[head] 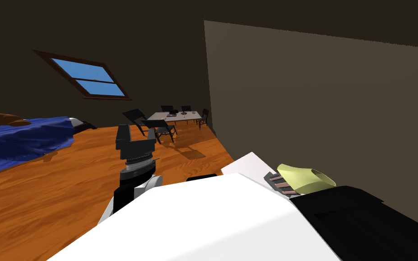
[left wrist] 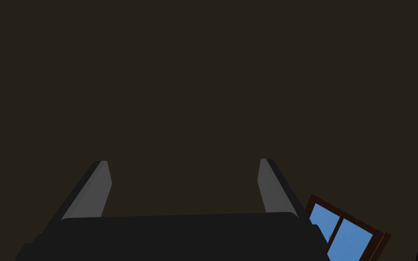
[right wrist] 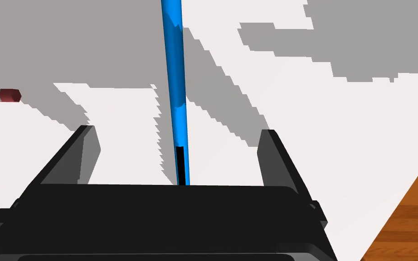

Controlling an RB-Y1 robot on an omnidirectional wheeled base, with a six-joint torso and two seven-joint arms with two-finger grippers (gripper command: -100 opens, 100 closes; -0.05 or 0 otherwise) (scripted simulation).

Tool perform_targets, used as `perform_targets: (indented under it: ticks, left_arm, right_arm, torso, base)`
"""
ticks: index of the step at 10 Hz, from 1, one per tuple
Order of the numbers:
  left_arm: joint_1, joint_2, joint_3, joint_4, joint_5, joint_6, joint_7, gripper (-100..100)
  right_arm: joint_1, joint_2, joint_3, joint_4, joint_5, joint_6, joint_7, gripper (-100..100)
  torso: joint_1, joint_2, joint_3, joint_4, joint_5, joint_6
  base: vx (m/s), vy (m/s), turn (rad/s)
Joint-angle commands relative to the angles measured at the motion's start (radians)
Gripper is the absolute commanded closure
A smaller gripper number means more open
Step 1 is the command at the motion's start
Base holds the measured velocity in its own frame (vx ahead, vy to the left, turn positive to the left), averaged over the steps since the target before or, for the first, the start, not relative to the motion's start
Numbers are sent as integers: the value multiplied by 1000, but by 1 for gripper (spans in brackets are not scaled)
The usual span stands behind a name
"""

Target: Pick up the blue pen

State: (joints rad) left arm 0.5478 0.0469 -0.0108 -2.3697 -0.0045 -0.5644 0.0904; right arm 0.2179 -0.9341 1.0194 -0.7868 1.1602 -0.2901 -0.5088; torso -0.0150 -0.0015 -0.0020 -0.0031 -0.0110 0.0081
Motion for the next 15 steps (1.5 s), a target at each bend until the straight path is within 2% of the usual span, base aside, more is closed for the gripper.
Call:
perform_targets:
  ticks: [1, 2, 3, 4, 5, 6, 8, 9, 10, 14, 15]
  left_arm:
    - [0, 0, 0, 0, 0, 0, 0, 0]
    - [0, 0, 0, 0, 0, 0, 0, 0]
    - [0, 0, 0, 0, 0, 0, 0, 0]
    - [0, 0, 0, 0, 0, 0, 0, 0]
    - [0, 0, 0, 0, 0, 0, 0, 0]
    - [0, 0, 0, 0, 0, 0, 0, 0]
    - [0, 0, 0, 0, 0, 0, 0, 0]
    - [0, 0, 0, 0, 0, 0, 0, 0]
    - [0, 0, 0, 0, 0, 0, 0, 0]
    - [0, 0, 0, 0, 0, 0, 0, 0]
    - [0, 0, 0, 0, 0, 0, 0, 0]
  right_arm:
    - [-16, -14, 50, -24, 3, 23, -38, -100]
    - [-16, -14, 77, -24, 3, 23, -38, -100]
    - [-16, -14, 81, -24, 3, 23, -38, -100]
    - [-51, -27, 123, -44, -4, 49, -82, -100]
    - [-51, -27, 155, -44, -4, 49, -82, -100]
    - [-87, -41, 188, -64, -11, 76, -126, -100]
    - [-87, -41, 230, -64, -11, 76, -126, -100]
    - [-81, -41, 211, -63, -13, 75, -119, -100]
    - [-81, -41, 214, -64, -13, 75, -120, 100]
    - [-81, -41, 214, -64, -12, 75, -119, 100]
    - [-81, -41, 214, -64, -12, 75, -118, 0]
  torso:
    - [0, 0, 0, 0, 0, 0]
    - [0, 0, 0, 0, 0, 0]
    - [0, 0, 0, -1, -1, 1]
    - [0, 1, 0, -1, -1, 1]
    - [-2, 1, 0, -1, -2, 1]
    - [-2, 1, 0, -1, -2, 1]
    - [-2, 0, 0, -1, -2, 1]
    - [-1, 1, 0, -1, -2, 1]
    - [-1, 1, 0, -1, -2, 1]
    - [-1, 1, 0, -1, -2, 2]
    - [-1, 1, 0, -1, -2, 2]
  base:
    - [-7, -21, -59]
    - [-2, -5, -13]
    - [0, 0, 0]
    - [-8, -27, -83]
    - [8, -13, -39]
    - [14, -18, -52]
    - [9, -12, -35]
    - [0, 0, 0]
    - [0, 0, 0]
    - [0, 0, 0]
    - [0, 0, 0]
